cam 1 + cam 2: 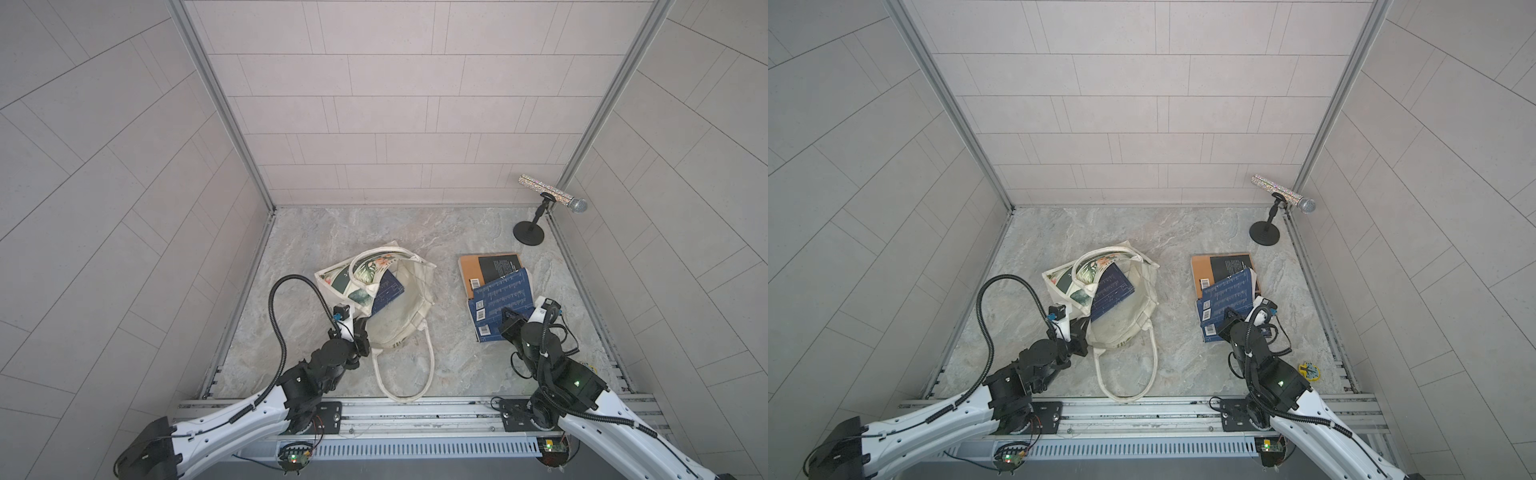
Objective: Take out the books from the canvas bag
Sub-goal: Place the book on the book.
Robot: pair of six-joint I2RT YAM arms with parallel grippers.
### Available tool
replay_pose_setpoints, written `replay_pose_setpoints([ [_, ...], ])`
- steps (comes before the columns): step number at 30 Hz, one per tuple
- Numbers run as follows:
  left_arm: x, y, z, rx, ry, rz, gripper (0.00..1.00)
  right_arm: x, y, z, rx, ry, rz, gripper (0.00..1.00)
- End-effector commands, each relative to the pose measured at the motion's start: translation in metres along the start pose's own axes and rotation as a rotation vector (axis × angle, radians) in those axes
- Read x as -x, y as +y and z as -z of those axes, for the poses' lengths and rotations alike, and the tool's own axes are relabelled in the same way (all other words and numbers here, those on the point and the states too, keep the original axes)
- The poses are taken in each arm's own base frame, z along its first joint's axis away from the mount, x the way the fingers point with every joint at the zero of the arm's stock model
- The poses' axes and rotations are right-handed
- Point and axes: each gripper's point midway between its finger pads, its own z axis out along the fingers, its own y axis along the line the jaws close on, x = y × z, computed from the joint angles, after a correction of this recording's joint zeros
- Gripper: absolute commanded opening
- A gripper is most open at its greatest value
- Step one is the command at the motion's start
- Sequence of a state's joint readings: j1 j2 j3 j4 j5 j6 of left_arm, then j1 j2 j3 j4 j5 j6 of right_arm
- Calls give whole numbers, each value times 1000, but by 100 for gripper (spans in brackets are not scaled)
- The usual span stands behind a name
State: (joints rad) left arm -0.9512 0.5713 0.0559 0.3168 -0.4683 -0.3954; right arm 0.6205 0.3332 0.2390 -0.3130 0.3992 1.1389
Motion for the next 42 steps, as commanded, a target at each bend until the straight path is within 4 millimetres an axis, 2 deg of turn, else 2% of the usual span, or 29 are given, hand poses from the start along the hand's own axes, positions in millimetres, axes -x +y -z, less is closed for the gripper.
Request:
replay_pose_setpoints([
  [1,9,1,0,14,-20,12,0,-6,-8,0,-21,20,-62,0],
  [4,9,1,0,15,-21,10,0,4,-16,7,-61,-16,-53,0],
  [8,9,1,0,16,-21,10,0,26,-9,18,-5,-109,-68,0],
  [12,9,1,0,15,-19,9,0,17,-10,15,-3,-67,-62,0],
  [16,8,1,0,17,-18,8,0,4,11,9,85,5,-73,0],
  [19,8,1,0,19,-17,6,0,2,20,10,110,32,-67,0],
  [21,8,2,0,19,-17,5,0,2,17,10,100,32,-63,0],
  [24,8,2,0,21,-17,5,0,2,-2,12,24,16,-80,0],
  [26,8,1,0,18,-15,4,0,9,-4,15,22,-13,-60,0],
  [31,8,1,0,19,-16,3,0,27,10,27,95,-72,-65,0],
  [33,8,1,-1,21,-16,2,0,33,26,32,164,-81,-30,0],
  [37,8,1,-1,21,-15,1,0,21,41,28,219,-11,-47,0],
  [42,8,2,0,25,-14,-2,0,-14,35,11,196,122,-102,0],
])
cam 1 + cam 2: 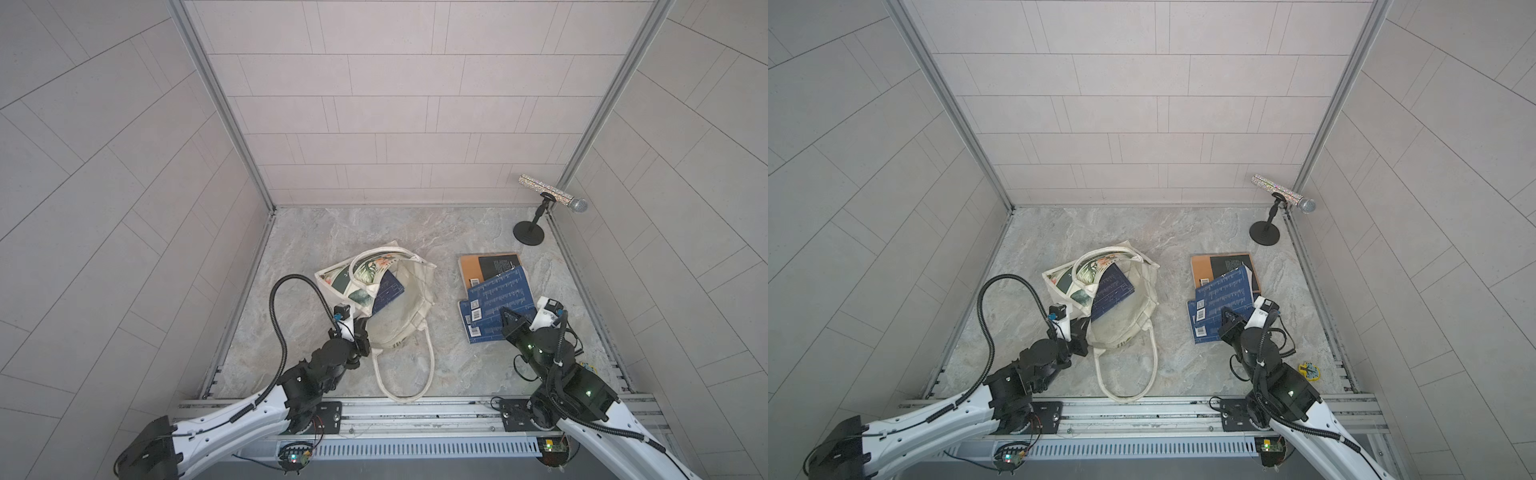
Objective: Take out the books from the canvas bag
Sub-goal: Place the book on the book.
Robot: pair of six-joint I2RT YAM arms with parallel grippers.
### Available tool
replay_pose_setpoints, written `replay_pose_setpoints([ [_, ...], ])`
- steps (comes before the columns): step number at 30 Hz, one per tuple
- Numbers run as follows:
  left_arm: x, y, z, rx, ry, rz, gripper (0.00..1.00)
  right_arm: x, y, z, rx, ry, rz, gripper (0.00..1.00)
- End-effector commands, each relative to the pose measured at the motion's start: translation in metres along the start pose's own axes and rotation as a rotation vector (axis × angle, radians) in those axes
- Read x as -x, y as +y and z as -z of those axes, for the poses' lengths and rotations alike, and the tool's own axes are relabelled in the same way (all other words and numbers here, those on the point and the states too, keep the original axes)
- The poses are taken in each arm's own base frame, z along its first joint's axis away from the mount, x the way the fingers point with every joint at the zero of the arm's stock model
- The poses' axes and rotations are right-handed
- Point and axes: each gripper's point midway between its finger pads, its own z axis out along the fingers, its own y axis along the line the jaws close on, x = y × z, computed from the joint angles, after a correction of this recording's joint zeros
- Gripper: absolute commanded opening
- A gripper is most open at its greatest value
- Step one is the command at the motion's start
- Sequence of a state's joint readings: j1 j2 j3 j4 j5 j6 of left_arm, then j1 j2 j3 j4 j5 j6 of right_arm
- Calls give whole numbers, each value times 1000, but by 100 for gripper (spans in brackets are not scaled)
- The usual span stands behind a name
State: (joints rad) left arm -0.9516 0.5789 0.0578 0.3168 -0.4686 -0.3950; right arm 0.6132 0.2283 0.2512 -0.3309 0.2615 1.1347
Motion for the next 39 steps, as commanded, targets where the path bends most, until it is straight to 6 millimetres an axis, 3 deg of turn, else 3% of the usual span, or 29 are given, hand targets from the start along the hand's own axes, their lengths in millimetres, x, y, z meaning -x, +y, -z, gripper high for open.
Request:
replay_pose_setpoints([
  [1,9,2,0,25,-18,0,0,-14,6,-6,38,64,-73,0],
  [5,10,3,0,26,-21,2,0,-15,-24,-1,-80,43,-91,0],
  [7,10,2,0,25,-20,4,0,-14,-40,1,-134,18,-93,6],
  [12,8,2,0,24,-12,0,0,-25,-61,2,-207,45,-93,46],
  [14,9,1,-1,23,-12,3,0,-30,-63,1,-213,66,-84,56],
  [16,8,1,-1,22,-10,2,0,-27,-63,4,-223,69,-61,75],
  [18,8,2,-1,25,-9,1,0,-17,-67,13,-269,44,-45,100],
  [23,9,1,0,23,-10,2,0,7,-77,38,-355,-28,-33,100],
  [28,9,0,0,20,-9,2,0,7,-72,45,-371,6,-60,100],
  [34,11,-1,1,10,-18,-1,0,5,-16,19,-162,56,39,100],
  [39,16,-2,6,-19,-57,25,0,-14,31,5,-100,200,156,100],
])
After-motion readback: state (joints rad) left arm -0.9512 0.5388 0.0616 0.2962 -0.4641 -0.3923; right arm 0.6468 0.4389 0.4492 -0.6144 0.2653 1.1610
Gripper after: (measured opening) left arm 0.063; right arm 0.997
